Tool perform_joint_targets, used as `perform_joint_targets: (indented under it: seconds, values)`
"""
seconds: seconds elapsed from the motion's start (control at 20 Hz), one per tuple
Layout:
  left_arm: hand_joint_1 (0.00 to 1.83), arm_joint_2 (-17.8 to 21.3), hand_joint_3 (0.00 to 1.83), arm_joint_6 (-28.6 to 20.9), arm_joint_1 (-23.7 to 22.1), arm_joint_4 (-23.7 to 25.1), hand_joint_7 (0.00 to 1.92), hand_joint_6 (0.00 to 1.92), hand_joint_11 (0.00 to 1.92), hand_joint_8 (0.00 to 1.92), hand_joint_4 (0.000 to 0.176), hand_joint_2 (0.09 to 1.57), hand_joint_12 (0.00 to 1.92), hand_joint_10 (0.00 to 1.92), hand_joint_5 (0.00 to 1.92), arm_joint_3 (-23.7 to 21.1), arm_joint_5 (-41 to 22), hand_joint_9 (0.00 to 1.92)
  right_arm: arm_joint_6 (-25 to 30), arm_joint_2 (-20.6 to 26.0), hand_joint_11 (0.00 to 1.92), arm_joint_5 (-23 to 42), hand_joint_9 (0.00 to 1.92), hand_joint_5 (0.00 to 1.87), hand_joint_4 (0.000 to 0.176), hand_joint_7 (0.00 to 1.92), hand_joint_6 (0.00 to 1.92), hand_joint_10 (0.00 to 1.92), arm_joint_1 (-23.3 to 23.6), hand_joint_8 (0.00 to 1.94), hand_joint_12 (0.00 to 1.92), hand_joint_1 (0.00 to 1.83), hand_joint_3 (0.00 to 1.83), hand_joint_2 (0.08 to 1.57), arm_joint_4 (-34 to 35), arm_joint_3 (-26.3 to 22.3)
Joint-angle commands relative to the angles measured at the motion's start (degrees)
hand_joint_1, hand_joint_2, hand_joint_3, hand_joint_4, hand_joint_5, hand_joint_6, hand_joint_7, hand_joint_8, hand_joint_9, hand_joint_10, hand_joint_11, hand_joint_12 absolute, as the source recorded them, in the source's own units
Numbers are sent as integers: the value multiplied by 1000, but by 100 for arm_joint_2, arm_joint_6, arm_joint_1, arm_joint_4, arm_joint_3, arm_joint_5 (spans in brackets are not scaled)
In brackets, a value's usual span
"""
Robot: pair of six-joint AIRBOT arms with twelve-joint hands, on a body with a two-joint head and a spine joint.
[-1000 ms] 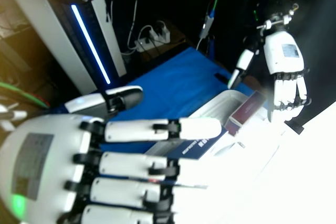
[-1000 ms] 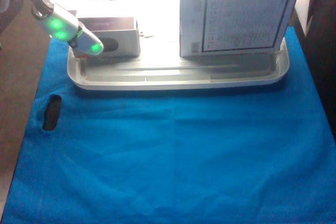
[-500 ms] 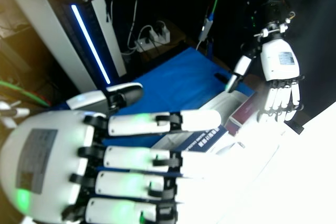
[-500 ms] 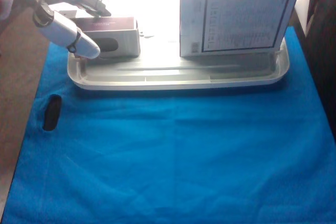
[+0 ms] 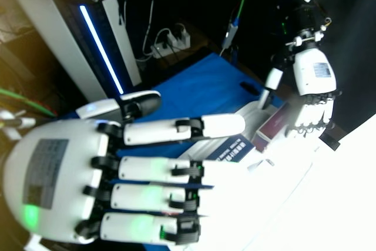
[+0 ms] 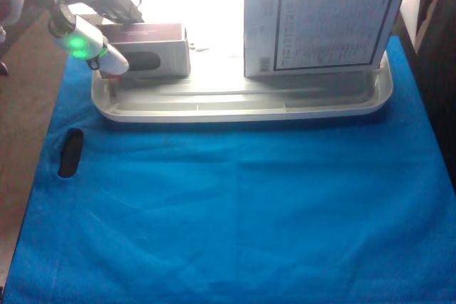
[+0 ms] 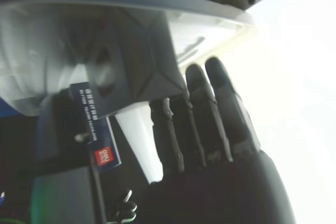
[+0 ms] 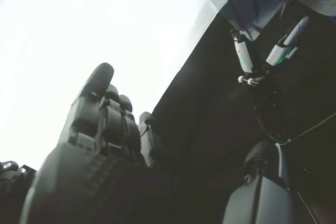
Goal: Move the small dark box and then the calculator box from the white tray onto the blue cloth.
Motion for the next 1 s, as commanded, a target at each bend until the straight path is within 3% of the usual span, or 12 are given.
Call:
perform_joint_targets:
  seconds: [0.0, 0.05, 0.1, 0.15, 0.2, 0.25, 0.35, 0.45, 0.65, 0.85, 0.9, 0.95]
  values:
    - [1154, -51, 4, -31, 7, -168, 762, 16, 494, 8, 0, 1020, 268, 14, 809, 55, -97, 703, 34, 16, 0, 700, 46, 0, 148, 3, 0, 0, 100, 0, 738, 438, 7, 758, 202, -23]
    - [1202, -80, 6, -31, 28, -200, 798, 25, 544, 17, 0, 1042, 284, 23, 842, 89, -97, 746, 34, 22, 0, 711, 40, 0, 149, 0, 0, 0, 100, 0, 738, 434, 7, 759, 198, -33]
    - [1157, -114, 0, -31, 52, -236, 826, 853, 565, 6, 0, 1132, 266, 7, 902, 132, -96, 772, 34, 28, 0, 722, 40, 0, 151, 4, 0, 0, 100, 2, 738, 437, 5, 756, 195, -41]
    - [1139, -155, 1, -31, 75, -267, 846, 1109, 576, 7, 0, 1163, 259, 7, 858, 177, -98, 791, 34, 33, 0, 733, 36, 0, 152, 12, 0, 0, 100, 1, 718, 443, 2, 756, 187, -50]
    - [1174, -186, 36, -30, 88, -273, 834, 1266, 607, 906, 0, 1167, 267, 8, 838, 211, -97, 832, 34, 38, 0, 745, 38, 0, 148, 9, 0, 1, 100, 0, 718, 434, 4, 761, 184, -58]
    - [1170, -219, 12, -30, 99, -287, 799, 1365, 602, 1130, 0, 1203, 267, 4, 793, 245, -97, 827, 34, 49, 0, 758, 40, 0, 152, 2, 0, 1, 100, 0, 771, 436, 1, 758, 174, -73]
    - [1171, -233, 0, -30, 99, -309, 840, 1388, 588, 1146, 9, 1208, 277, 14, 757, 271, -97, 865, 34, 53, 0, 781, 42, 0, 154, 3, 0, 2, 100, 1, 780, 447, 1, 758, 162, -86]
    - [1167, -228, 0, -30, 97, -366, 824, 1369, 486, 1174, 20, 1210, 494, 2, 770, 292, -117, 880, 34, 53, 0, 811, 22, 0, 159, 2, 0, 7, 100, 0, 643, 457, 0, 768, 148, -91]
    - [1167, -151, 0, -30, -16, -528, 803, 1288, 442, 1219, 34, 1203, 937, 11, 815, 269, -250, 924, 34, 52, 0, 815, 23, 0, 153, 0, 0, 6, 99, 0, 620, 431, 0, 762, 145, -90]
    - [1180, 90, 0, -29, -255, -552, 764, 1156, 365, 1278, 6, 1190, 1036, 5, 897, 21, -499, 903, 34, 51, 0, 814, 45, 0, 147, 4, 0, 8, 99, 1, 665, 422, 2, 780, 146, -89]
    - [1186, 170, 0, -15, -306, -550, 731, 1107, 241, 1326, 0, 1191, 1068, 0, 927, -77, -553, 824, 34, 51, 0, 814, 45, 0, 139, 3, 0, 7, 99, 0, 674, 431, 6, 790, 146, -89]
    - [1205, 324, 0, 14, -385, -550, 707, 1052, 151, 1341, 0, 1185, 1106, 0, 971, -258, -668, 768, 34, 47, 0, 814, 45, 0, 147, 6, 0, 3, 99, 0, 616, 450, 0, 775, 146, -87]
